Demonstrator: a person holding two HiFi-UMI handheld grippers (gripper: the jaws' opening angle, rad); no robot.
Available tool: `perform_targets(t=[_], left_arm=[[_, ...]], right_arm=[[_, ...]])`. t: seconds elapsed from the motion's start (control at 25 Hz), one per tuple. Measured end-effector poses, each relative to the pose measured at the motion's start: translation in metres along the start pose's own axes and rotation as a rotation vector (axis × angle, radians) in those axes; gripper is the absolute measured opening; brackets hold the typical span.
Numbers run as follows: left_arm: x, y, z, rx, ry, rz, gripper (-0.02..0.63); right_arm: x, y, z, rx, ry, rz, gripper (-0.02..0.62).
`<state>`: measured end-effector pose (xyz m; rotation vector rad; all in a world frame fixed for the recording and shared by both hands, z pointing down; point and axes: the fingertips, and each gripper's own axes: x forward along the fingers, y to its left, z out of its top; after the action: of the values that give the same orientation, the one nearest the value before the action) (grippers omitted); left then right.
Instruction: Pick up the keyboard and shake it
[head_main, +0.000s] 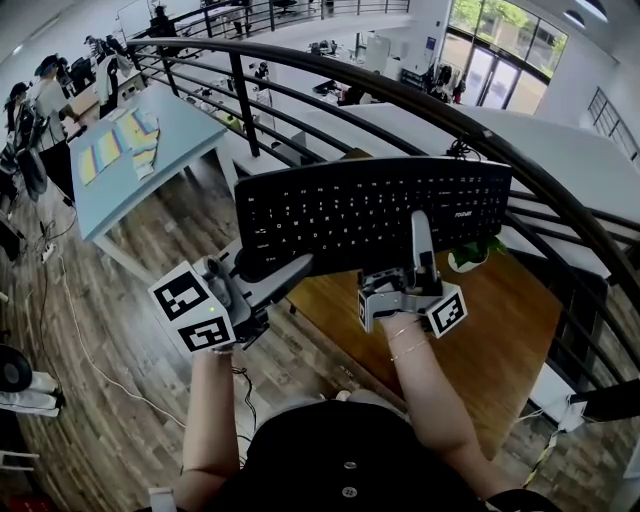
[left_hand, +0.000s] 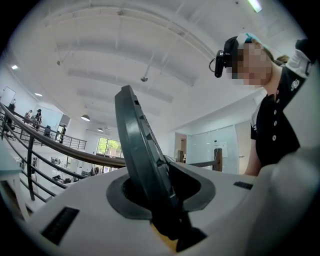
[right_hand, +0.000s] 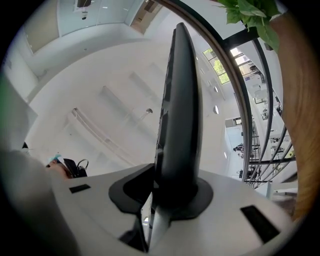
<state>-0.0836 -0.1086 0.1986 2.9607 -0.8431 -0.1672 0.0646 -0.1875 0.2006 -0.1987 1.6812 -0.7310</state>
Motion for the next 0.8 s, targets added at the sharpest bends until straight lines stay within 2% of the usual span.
perform_targets(t=[0.56,0.8], left_arm=[[0.001,0.002,-0.010,-0.013,0.018,-0.005,0.127],[0.001,0.005,-0.025,-0.101,-0.005,0.000,0.128]], right_arm=[[-0.016,-0.010,0.001,0.013,-0.031,-0.031,0.098],[-0.022,-0.017,0.002,-0.062,0.019,-0.130,0.103]])
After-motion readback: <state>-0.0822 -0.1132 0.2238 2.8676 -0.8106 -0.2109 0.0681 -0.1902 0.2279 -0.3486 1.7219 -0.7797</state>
